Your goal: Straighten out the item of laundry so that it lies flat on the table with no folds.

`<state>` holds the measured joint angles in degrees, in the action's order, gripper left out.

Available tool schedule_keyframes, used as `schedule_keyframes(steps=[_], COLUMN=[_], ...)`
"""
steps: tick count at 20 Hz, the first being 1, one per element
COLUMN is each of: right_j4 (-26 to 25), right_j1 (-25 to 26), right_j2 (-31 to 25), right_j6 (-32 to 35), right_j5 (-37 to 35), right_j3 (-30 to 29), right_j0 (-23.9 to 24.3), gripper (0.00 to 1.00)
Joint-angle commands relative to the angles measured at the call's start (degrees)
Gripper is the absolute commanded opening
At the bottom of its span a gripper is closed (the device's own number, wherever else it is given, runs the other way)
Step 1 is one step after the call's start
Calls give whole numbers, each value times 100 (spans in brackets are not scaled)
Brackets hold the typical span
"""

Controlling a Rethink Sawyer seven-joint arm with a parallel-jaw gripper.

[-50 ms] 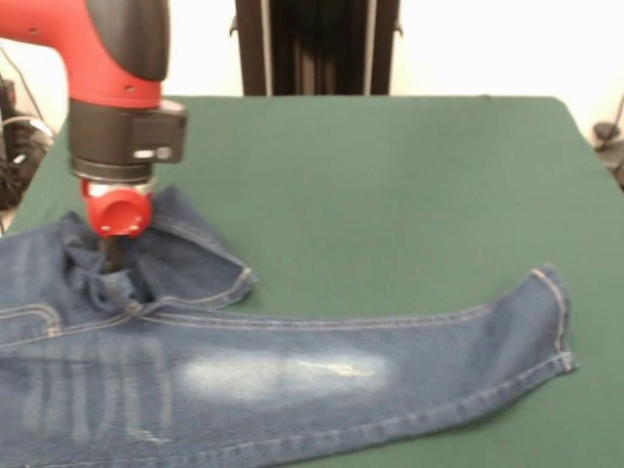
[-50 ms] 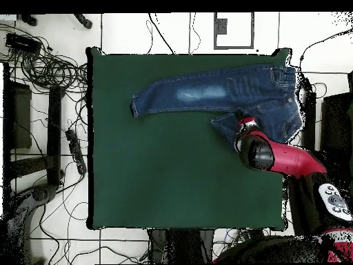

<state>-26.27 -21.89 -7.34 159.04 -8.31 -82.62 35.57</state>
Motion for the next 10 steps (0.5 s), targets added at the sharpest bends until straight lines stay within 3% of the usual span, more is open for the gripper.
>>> schedule_keyframes(steps=[1, 10], right_j4=[-581, -725], right_j1=[301, 352], right_j2=[-605, -723], right_j6=[-1293, -1051], right_j5=[-565, -528], right_j3=[503, 443], right_j0=[169, 216], gripper=[100, 100])
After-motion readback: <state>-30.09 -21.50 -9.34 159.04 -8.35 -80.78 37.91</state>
